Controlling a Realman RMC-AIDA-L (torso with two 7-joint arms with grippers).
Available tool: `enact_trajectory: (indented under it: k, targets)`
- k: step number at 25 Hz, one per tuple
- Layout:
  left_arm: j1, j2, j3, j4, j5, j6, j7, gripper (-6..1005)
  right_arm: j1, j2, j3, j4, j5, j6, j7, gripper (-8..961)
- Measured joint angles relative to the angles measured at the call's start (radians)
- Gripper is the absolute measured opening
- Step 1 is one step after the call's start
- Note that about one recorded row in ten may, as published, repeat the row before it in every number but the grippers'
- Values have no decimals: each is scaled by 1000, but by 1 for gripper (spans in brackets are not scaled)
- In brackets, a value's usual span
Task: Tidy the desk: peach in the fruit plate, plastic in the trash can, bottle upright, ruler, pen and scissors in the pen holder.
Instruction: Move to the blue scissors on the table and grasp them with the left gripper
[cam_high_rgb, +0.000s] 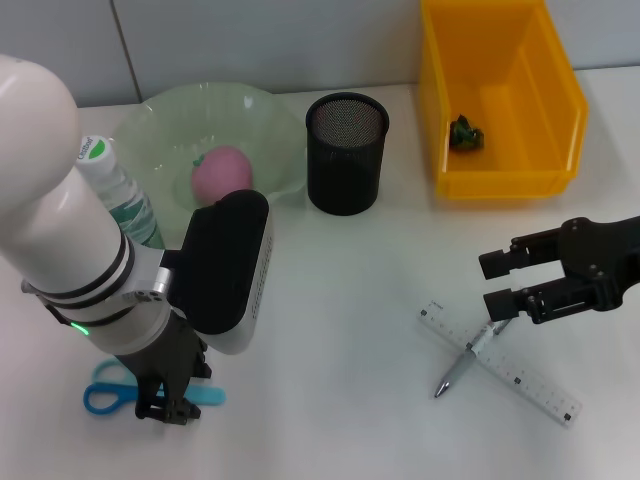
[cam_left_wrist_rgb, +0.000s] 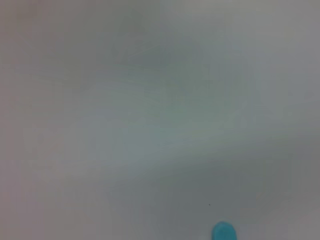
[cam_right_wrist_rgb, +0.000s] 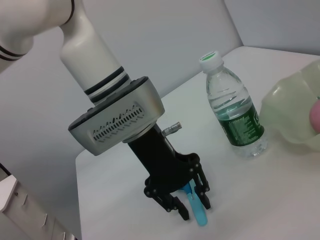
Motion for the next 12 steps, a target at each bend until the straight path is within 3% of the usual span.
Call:
enact_trajectory:
  k: [3, 7, 12]
  targets:
    - [-1, 0, 0, -3, 0, 0, 0, 446, 1, 0, 0, 0, 0, 0, 1, 716]
    - [-3, 0, 0, -13, 1, 0, 0, 334, 1, 0, 0, 0, 0, 0, 1, 716]
    - [-6, 0, 0, -19, 2, -3, 2, 329, 1, 0, 0, 0, 0, 0, 1, 716]
